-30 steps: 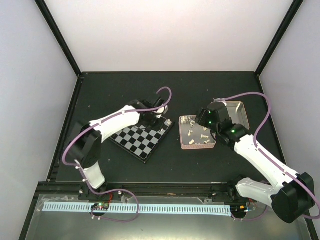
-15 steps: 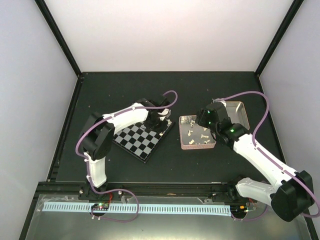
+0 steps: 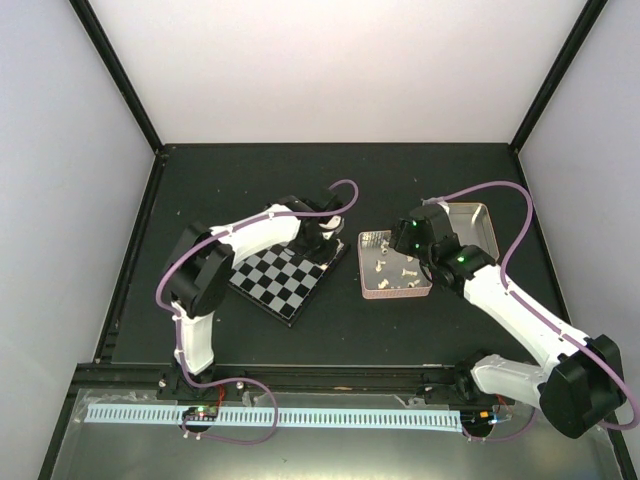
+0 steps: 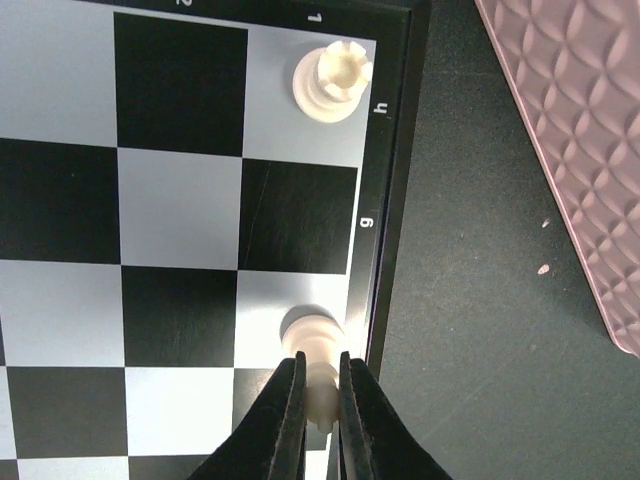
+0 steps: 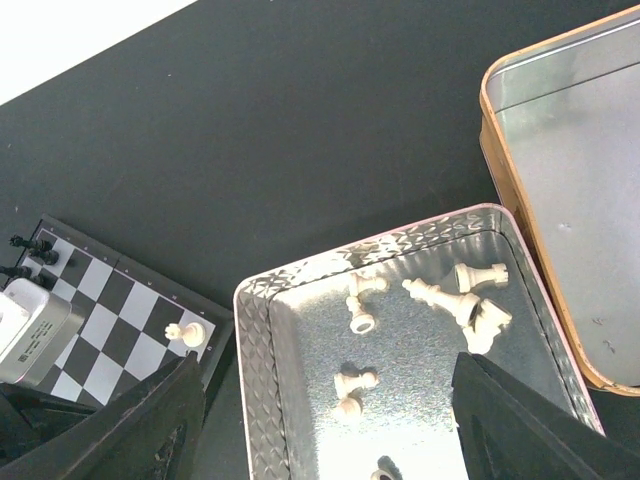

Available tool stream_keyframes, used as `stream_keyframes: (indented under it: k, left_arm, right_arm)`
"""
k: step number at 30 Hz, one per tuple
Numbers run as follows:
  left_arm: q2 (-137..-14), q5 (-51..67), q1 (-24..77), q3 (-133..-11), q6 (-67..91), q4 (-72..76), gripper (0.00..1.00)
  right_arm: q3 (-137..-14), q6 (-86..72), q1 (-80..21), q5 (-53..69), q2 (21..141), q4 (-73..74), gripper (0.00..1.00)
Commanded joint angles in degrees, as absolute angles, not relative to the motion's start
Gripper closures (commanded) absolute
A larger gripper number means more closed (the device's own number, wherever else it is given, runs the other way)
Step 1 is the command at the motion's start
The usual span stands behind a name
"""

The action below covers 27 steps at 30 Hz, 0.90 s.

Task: Set up the chess pieces on the board
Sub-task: Place the chess piece on the chessboard.

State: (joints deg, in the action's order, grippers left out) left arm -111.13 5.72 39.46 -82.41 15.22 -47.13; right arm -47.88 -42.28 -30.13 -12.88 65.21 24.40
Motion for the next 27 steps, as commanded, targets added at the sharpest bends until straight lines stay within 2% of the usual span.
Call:
stream_keyframes:
  k: [1, 8, 12, 14, 21, 27]
  left_arm:
    - [-113.63, 2.99, 39.64, -83.79, 15.28, -48.54, 0.93]
    - [-113.85, 0.78, 39.67, -84.56, 15.48, -48.63, 0.93]
    - [-113.99, 0.81, 39.72, -84.96, 15.21, -48.60, 0.89]
    - [-113.99, 1.39, 39.64, -85.08, 14.89, -48.56, 0.84]
    - [-109.13, 3.24, 39.38, -83.50, 15.76, -45.59, 0.56]
    - [-98.36, 3.18, 37.96, -77.85, 18.53, -37.58, 0.48]
  right_arm:
    - [-48.61, -41.89, -29.95, -12.40, 65.21, 23.03, 0.31]
    - [-48.48, -42.06, -29.91, -11.10, 65.37, 22.85, 0.31]
    - [-48.37, -42.27, -29.95, -10.66, 65.47, 22.77, 0.31]
    - [-48.54, -42.36, -29.89, -10.35, 65.48, 22.84, 0.31]
    - [-48.03, -41.23, -29.89, -10.08, 65.75, 23.28, 0.32]
    - [-49.63, -35.47, -29.93, -5.68, 72.67, 26.41, 0.43]
